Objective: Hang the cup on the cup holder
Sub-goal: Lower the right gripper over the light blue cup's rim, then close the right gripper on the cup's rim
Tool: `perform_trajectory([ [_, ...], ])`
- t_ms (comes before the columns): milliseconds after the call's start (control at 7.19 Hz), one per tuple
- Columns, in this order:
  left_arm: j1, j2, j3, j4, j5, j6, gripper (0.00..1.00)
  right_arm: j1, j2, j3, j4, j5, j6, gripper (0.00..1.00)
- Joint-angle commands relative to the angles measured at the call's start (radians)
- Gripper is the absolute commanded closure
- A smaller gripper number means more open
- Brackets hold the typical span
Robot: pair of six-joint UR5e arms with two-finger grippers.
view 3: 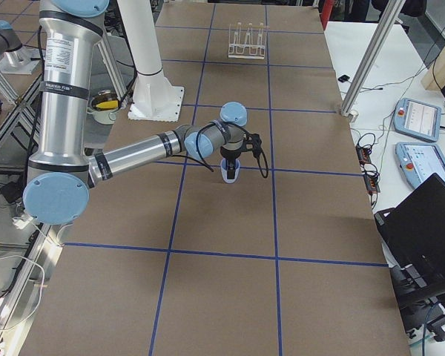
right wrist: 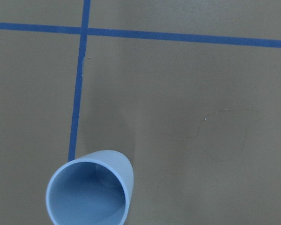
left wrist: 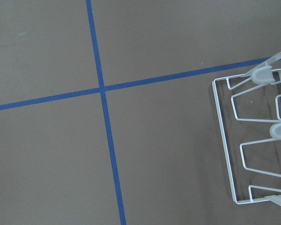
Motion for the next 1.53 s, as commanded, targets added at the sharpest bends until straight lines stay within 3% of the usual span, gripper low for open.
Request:
perform_trajectory([
  [0,0.000,0.000,-0.001,0.000,0.000,0.001,0.01,-0.086,0.012,-0.005,0.005,-0.117,0.003,0.00],
  [973,0.002,-0.023,0.013,0.003,-0.002,-0.001,0.01,-0.088,0.032,-0.089,0.005,-0.107,0.023,0.00],
  [1112,0.000,-0.024,0.013,0.001,0.000,0.001,0.01,-0.088,0.035,-0.092,0.005,-0.106,0.025,0.33],
  [1251,0.002,-0.025,0.006,-0.005,-0.002,0.007,0.01,-0.088,0.035,-0.097,0.005,-0.081,0.025,0.96],
  [1390,0.000,-0.025,0.007,-0.007,0.000,0.010,0.01,-0.088,0.037,-0.091,0.005,-0.052,0.025,1.00],
])
